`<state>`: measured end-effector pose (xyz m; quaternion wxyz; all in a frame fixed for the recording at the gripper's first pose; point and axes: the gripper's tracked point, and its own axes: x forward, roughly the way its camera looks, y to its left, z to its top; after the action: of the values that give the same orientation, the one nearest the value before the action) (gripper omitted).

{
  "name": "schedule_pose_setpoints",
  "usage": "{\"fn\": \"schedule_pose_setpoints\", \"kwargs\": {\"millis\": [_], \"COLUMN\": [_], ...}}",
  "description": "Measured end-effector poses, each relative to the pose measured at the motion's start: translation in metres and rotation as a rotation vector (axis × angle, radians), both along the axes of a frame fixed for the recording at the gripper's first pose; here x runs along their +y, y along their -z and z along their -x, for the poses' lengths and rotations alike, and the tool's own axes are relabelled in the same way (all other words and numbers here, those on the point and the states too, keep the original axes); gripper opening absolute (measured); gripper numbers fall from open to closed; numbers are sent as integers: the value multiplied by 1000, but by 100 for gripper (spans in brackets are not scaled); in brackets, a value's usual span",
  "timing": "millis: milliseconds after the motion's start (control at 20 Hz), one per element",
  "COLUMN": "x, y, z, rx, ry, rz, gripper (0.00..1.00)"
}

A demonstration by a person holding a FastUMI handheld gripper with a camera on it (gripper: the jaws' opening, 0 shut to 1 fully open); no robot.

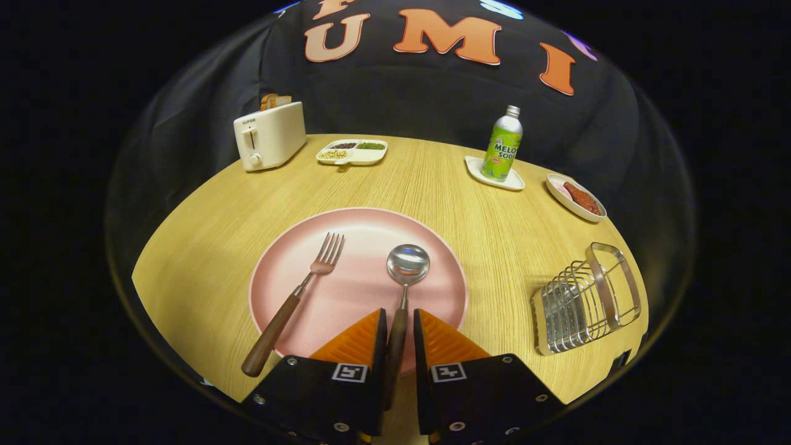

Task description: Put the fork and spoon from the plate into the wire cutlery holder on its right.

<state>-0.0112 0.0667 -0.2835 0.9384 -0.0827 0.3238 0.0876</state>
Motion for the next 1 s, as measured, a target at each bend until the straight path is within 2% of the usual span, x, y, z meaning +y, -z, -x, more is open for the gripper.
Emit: {"fn": "schedule_pose_setpoints", "kwargs": {"millis": [100, 250, 300, 700, 1000], "x": [-3, -8, -9, -26, -48], "y": [0, -4, -9, -51, -91], "z": [-1, -3, -2, 9, 21], "rx": [-2, -5, -5, 33, 69], "ry": [9, 47, 51, 15, 27], "rz": [13, 12, 6, -6, -53], "gripper": [20, 6, 5, 5, 5]}}
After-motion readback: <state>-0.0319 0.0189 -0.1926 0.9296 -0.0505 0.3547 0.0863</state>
